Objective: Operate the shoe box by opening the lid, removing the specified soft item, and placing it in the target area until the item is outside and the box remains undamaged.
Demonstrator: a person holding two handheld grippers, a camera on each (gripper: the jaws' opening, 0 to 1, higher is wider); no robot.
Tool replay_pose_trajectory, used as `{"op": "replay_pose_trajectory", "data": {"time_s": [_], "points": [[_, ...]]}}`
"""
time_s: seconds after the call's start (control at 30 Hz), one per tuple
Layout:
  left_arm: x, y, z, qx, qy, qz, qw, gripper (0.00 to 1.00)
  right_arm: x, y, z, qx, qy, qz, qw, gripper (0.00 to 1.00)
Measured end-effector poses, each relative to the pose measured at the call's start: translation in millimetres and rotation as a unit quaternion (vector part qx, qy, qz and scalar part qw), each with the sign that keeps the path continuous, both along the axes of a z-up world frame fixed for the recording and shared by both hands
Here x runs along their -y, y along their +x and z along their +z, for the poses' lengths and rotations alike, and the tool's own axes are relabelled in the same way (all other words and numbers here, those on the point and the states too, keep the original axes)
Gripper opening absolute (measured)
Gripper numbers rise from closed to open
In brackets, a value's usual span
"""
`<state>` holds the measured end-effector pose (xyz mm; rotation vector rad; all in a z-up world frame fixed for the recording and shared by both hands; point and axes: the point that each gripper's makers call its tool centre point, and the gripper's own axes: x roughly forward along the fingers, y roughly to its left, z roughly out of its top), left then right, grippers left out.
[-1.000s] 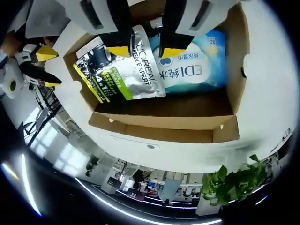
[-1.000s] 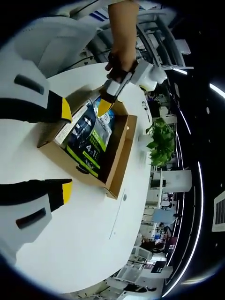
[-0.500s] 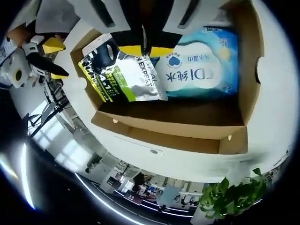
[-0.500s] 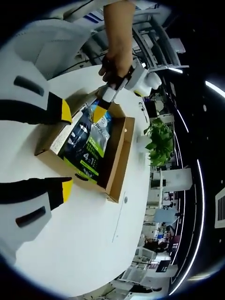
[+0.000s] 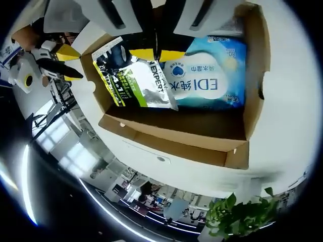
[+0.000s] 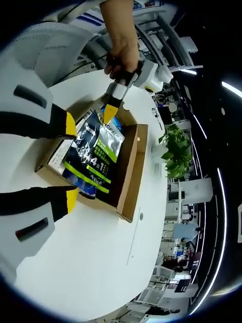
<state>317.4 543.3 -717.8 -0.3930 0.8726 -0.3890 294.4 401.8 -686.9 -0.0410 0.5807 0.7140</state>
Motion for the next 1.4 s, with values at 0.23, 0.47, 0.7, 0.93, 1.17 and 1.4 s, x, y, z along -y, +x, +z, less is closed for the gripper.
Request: {"op": "replay_pose_trajectory", "data": {"time_s": [0.23,0.47,0.7,0.93,1.17,1.4], "points": [[-8.1,-0.1,3.1,0.007,0.013,-0.001,0.9999,0.00,-12.2,3.2,-5.4,-0.021,-0.003,0.019,0.9996,0.33],[-15.0,0.7,4.9,0.013,0.022,-0.002,0.9997,0.00,-26.8,9.2,-11.9,-0.043,-0.008,0.039,0.9983,0.31],[-22.7,1.9,4.7,0.016,0.024,-0.001,0.9996,0.00,-38.8,20.0,-20.2,-0.067,-0.015,0.048,0.9965,0.32],[-29.8,4.3,3.9,0.019,0.026,0.002,0.9995,0.00,-49.1,33.9,-30.0,-0.092,-0.024,0.053,0.9941,0.34],[-33.7,6.4,3.5,0.023,0.026,0.001,0.9994,0.00,-60.7,42.4,-42.9,-0.134,-0.027,0.055,0.9890,0.35],[-35.4,9.3,4.0,0.031,0.030,0.002,0.9990,0.00,-63.8,45.7,-45.3,-0.149,-0.009,0.036,0.9881,0.30]]}}
